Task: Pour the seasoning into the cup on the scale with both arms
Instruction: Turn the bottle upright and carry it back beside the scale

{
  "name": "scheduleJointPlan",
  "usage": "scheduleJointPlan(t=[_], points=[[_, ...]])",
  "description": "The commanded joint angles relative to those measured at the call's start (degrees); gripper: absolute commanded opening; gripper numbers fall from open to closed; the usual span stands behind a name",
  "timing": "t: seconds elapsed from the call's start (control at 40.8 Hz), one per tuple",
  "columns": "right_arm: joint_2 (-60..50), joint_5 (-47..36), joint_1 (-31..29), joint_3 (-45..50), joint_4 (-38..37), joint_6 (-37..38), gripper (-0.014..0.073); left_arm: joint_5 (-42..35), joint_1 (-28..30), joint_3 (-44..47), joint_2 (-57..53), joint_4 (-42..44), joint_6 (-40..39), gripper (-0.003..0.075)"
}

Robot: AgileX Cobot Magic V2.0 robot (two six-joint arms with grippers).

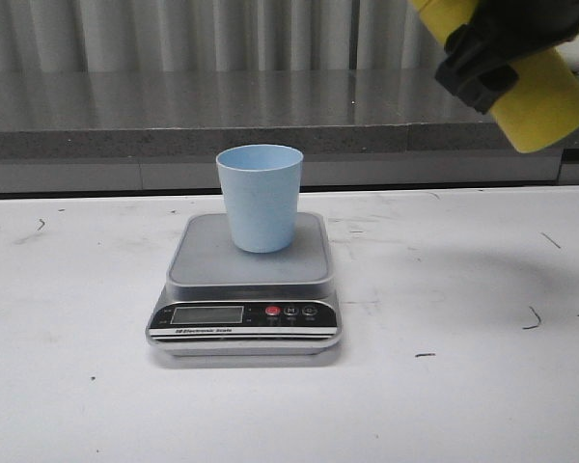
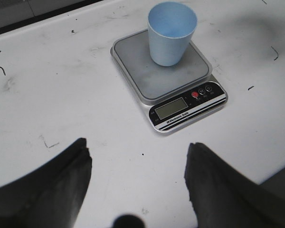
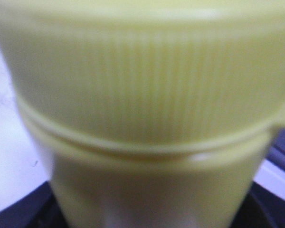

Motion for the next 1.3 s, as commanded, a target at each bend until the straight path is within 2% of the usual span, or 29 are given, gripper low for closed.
scheduleJointPlan(t=[0.0, 0.196, 0.441, 0.613, 0.833, 1.054, 1.152, 1.274], points=[[-5.35, -9.87, -2.47, 2.41, 0.50, -0.44, 0.0308, -3.84, -0.39, -1.41, -0.14, -0.13, -0.25, 0.0418], [-6.25, -15.96, -5.35, 7.24, 4.77, -0.39, 0.0308, -3.84, -0.39, -1.41, -0.14, -0.13, -0.25, 0.0418], [-6.25, -21.63, -5.53, 8.69, 8.89, -0.26, 0.0308, -3.84, -0.39, -1.41, -0.14, -0.13, -0.25, 0.0418], [-6.25, -31.77, -8.44, 11.56, 9.85, 3.93, 0.0308, -3.84, -0.39, -1.41, -0.14, -0.13, -0.25, 0.0418], [-6.18, -45.31, -15.15, 16.77, 9.78, 3.94, 0.0308, -3.84, -0.39, -1.41, -0.14, -0.13, -0.25, 0.0418], [-5.25, -53.62, -19.98, 18.45, 9.73, 3.83, 0.0308, -3.84, -0.39, -1.41, -0.14, -0.13, -0.25, 0.0418], [-3.76, -57.73, -21.26, 19.42, 12.70, -0.01, 0.0308, -3.84, -0.39, -1.41, -0.14, -0.13, -0.25, 0.0418], [-0.76, -62.94, -21.32, 21.76, 24.30, -11.95, 0.0308, -3.84, -0.39, -1.41, -0.14, -0.13, -0.25, 0.0418]])
